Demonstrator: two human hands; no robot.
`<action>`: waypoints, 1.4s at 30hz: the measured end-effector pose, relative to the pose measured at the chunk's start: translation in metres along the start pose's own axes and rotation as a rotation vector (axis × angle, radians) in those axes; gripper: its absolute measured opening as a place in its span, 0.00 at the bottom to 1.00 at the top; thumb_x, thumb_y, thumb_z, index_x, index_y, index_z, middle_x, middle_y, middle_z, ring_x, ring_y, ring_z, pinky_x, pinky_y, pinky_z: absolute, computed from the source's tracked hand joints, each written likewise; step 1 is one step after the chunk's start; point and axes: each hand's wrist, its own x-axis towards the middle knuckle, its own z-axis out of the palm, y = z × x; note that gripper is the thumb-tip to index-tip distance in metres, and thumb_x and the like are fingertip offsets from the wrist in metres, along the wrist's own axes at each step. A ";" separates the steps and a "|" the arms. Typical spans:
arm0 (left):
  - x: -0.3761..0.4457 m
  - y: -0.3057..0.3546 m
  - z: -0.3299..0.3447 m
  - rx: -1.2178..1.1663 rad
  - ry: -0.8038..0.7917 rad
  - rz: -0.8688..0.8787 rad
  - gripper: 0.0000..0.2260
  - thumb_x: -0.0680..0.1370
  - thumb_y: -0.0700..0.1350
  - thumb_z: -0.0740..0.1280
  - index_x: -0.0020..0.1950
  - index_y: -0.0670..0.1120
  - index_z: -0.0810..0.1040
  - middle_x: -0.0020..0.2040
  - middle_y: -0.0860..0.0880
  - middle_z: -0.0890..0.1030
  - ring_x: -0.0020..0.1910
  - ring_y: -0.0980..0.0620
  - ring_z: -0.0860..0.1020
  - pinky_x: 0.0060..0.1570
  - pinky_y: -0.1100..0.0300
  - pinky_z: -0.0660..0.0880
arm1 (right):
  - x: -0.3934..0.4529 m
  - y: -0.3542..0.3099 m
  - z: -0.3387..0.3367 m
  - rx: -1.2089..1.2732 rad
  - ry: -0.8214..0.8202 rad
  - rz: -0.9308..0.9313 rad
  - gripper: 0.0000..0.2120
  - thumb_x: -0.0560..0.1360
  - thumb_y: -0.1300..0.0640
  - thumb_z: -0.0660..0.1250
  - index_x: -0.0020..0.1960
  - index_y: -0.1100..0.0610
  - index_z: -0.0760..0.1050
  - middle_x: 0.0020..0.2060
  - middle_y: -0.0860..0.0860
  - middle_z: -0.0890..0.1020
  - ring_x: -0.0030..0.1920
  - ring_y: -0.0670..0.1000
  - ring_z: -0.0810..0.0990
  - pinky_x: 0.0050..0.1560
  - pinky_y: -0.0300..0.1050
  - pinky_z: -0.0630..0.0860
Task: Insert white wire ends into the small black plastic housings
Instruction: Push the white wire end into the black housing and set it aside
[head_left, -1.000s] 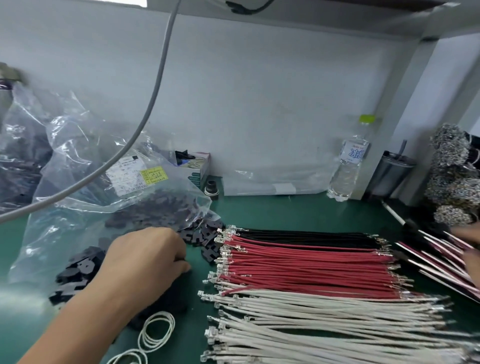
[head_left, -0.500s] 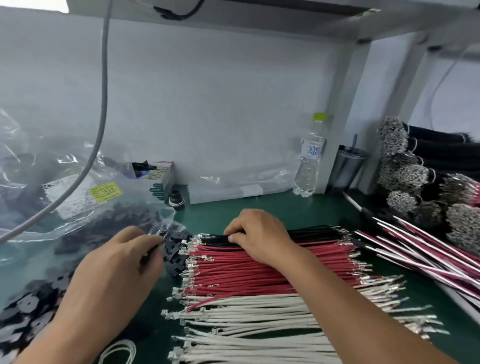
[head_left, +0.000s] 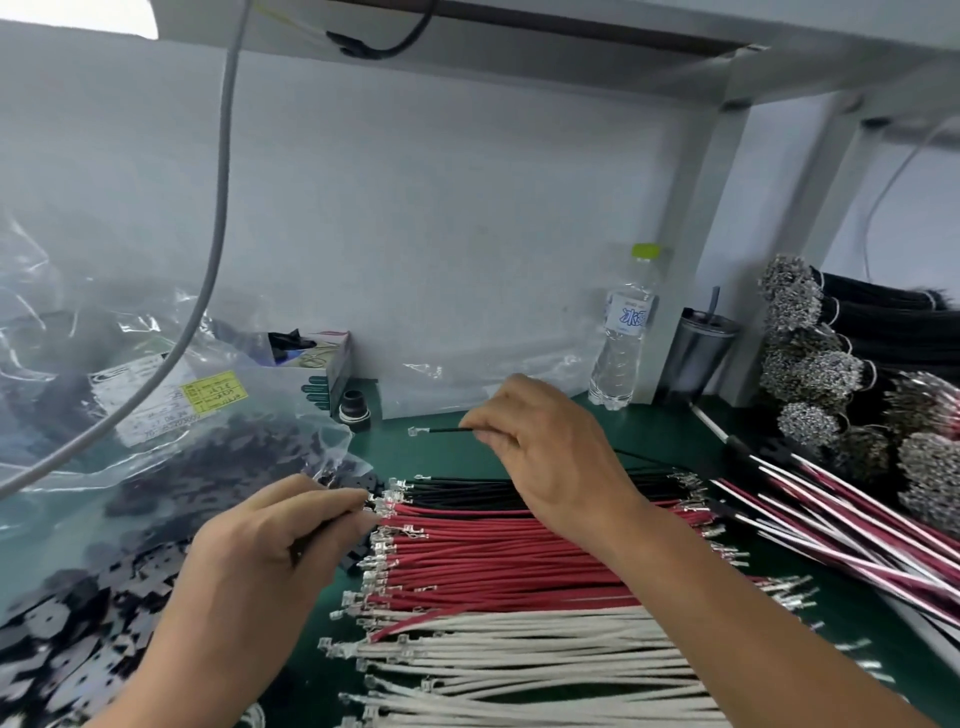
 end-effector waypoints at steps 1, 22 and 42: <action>0.000 0.001 0.000 -0.005 0.000 -0.004 0.08 0.71 0.47 0.74 0.47 0.47 0.89 0.39 0.62 0.81 0.36 0.68 0.79 0.40 0.80 0.71 | -0.003 -0.005 -0.007 -0.016 0.039 -0.020 0.08 0.80 0.58 0.68 0.57 0.54 0.83 0.43 0.46 0.76 0.45 0.46 0.73 0.46 0.47 0.76; -0.005 0.014 0.010 -0.581 -0.001 -0.324 0.13 0.65 0.41 0.80 0.44 0.58 0.89 0.40 0.52 0.88 0.39 0.50 0.86 0.40 0.65 0.82 | -0.074 -0.031 0.003 0.063 0.293 -0.080 0.07 0.74 0.62 0.74 0.52 0.57 0.86 0.40 0.49 0.78 0.40 0.51 0.76 0.37 0.45 0.75; -0.007 0.016 0.010 -0.729 -0.168 -0.405 0.12 0.63 0.46 0.79 0.46 0.53 0.89 0.44 0.46 0.88 0.43 0.49 0.86 0.42 0.64 0.81 | -0.075 -0.024 -0.002 0.318 0.160 0.027 0.05 0.76 0.56 0.72 0.48 0.53 0.87 0.40 0.45 0.78 0.42 0.48 0.79 0.41 0.36 0.74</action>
